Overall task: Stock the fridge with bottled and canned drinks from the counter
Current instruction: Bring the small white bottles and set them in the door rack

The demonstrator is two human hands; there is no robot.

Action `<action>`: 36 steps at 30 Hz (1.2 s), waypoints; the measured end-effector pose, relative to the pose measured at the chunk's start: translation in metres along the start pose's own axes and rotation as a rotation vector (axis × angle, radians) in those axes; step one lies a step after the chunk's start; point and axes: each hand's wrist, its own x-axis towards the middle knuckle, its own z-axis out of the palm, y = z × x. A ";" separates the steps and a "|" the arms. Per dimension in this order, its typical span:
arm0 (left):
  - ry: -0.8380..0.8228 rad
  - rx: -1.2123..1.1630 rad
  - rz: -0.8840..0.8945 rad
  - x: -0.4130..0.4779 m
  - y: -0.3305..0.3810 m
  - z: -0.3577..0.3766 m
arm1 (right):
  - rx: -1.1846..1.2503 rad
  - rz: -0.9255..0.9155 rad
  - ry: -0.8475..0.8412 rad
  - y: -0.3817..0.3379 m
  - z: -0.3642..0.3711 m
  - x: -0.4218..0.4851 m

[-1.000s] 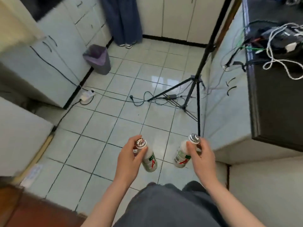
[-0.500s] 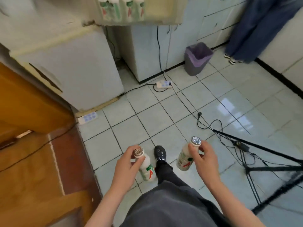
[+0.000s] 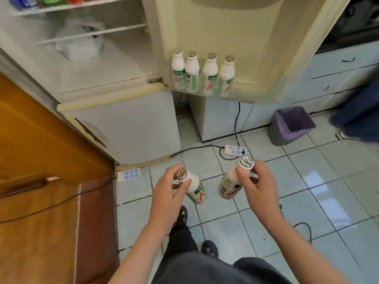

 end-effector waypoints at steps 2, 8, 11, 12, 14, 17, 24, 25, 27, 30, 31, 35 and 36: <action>0.017 -0.017 0.019 0.029 0.005 0.002 | 0.009 -0.012 -0.006 -0.003 0.007 0.028; -0.005 -0.061 0.119 0.134 0.029 -0.009 | 0.031 -0.044 0.127 -0.018 0.016 0.111; -0.020 -0.077 0.212 0.198 0.056 -0.019 | 0.060 -0.070 0.295 -0.040 0.016 0.159; -0.024 -0.083 0.246 0.217 0.068 -0.022 | 0.051 -0.089 0.357 -0.049 0.016 0.174; -0.032 -0.105 0.323 0.251 0.092 -0.027 | 0.033 -0.129 0.488 -0.064 0.016 0.203; -0.037 -0.119 0.449 0.299 0.123 -0.031 | 0.036 -0.176 0.644 -0.078 0.019 0.243; 0.082 -0.136 0.637 0.374 0.155 -0.027 | -0.027 -0.168 0.655 -0.076 0.011 0.303; 0.094 -0.131 0.638 0.380 0.155 -0.022 | -0.046 -0.155 0.629 -0.073 0.010 0.308; 0.103 -0.103 0.611 0.390 0.154 -0.011 | -0.082 -0.123 0.579 -0.064 0.009 0.317; 0.143 -0.044 0.559 0.400 0.148 0.002 | -0.123 -0.080 0.523 -0.049 0.010 0.323; 0.145 -0.032 0.541 0.404 0.146 0.006 | -0.136 -0.064 0.506 -0.043 0.010 0.324; 0.071 0.097 0.485 0.416 0.136 0.019 | -0.167 0.015 0.414 -0.023 0.010 0.325; 0.039 0.130 0.476 0.418 0.133 0.022 | -0.170 0.027 0.389 -0.019 0.011 0.325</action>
